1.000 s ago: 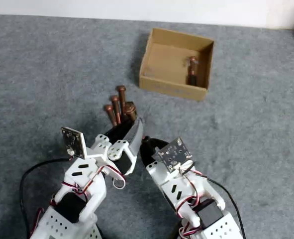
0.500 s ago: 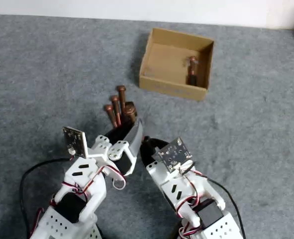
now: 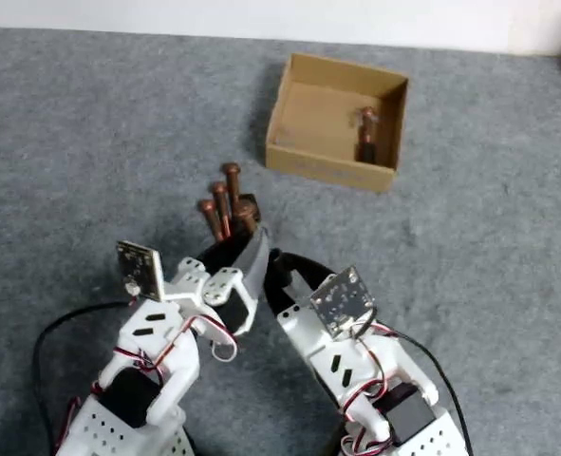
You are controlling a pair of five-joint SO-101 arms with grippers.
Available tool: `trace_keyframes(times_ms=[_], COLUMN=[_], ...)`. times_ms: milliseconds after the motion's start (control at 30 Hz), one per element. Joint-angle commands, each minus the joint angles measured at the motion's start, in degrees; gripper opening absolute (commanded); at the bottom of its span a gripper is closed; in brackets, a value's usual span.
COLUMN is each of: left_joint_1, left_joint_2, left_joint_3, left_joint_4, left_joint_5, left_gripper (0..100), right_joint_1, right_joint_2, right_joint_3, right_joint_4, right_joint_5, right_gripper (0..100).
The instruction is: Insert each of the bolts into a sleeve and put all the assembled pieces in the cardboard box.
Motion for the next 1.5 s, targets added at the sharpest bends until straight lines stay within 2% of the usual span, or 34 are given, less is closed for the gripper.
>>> trace_keyframes(times_ms=[0, 200, 300, 567, 800, 1067, 1467], left_joint_1=[-2.3, -1.9, 1.0, 4.2, 3.9, 3.7, 6.8], left_joint_2=[-0.7, -0.6, -0.6, -0.7, -0.5, -0.5, -0.5], left_joint_3=[-6.1, -9.1, -6.6, -6.1, -3.8, -4.4, -3.0], left_joint_4=[-0.3, -0.1, -0.1, 4.0, 3.8, 3.8, 4.0], left_joint_5=[0.1, 0.4, 0.4, 0.4, 0.2, 0.3, 0.4], left_gripper=[0, 0, 0, 0, 0, 0, 0], right_joint_1=[-2.3, -2.2, -2.1, 3.0, 2.7, -2.6, -0.6], right_joint_2=[-0.5, -0.5, -0.5, -0.5, -0.5, -0.5, -0.5], right_joint_3=[-2.0, -0.8, -0.7, -0.8, -0.9, -3.5, -4.4], right_joint_4=[0.0, 0.0, -0.1, -0.1, 0.0, 4.7, 4.8], right_joint_5=[0.3, 0.4, 0.5, 0.4, 0.3, 0.5, 0.6], right_gripper=[0.4, 0.4, 0.4, 0.4, 0.4, 0.4, 0.4])
